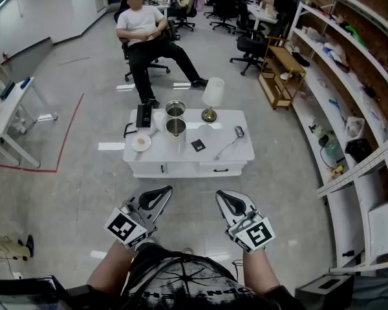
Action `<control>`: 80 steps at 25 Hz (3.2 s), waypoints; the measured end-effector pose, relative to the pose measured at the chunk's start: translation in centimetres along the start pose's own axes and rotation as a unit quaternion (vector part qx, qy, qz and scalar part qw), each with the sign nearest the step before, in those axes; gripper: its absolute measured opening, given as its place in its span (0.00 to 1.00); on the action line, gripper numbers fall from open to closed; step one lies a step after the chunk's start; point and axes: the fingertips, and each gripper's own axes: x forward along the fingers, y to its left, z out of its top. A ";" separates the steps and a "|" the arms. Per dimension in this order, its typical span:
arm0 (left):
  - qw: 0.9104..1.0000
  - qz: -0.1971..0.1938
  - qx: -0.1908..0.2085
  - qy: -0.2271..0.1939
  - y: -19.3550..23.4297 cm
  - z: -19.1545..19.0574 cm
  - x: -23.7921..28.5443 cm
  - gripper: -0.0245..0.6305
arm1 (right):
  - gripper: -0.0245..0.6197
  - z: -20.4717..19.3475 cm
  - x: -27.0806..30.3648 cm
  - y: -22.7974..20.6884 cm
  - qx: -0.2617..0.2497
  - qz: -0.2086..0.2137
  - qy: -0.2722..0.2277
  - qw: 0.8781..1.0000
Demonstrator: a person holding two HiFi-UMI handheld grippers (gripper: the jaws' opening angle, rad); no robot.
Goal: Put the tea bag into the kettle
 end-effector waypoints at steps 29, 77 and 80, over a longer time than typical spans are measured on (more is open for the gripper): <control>0.995 -0.090 -0.030 -0.019 26.5 -2.6 12.3 0.05 | 0.05 -1.1 23.8 -14.7 -0.012 -0.076 0.032 0.997; 0.986 0.154 -0.041 0.038 37.2 -8.2 32.5 0.05 | 0.05 -10.6 36.6 -38.4 0.034 0.200 0.057 0.978; 0.989 0.135 -0.040 0.055 37.4 -9.3 32.5 0.05 | 0.05 -12.9 37.2 -37.8 0.049 0.191 0.081 0.977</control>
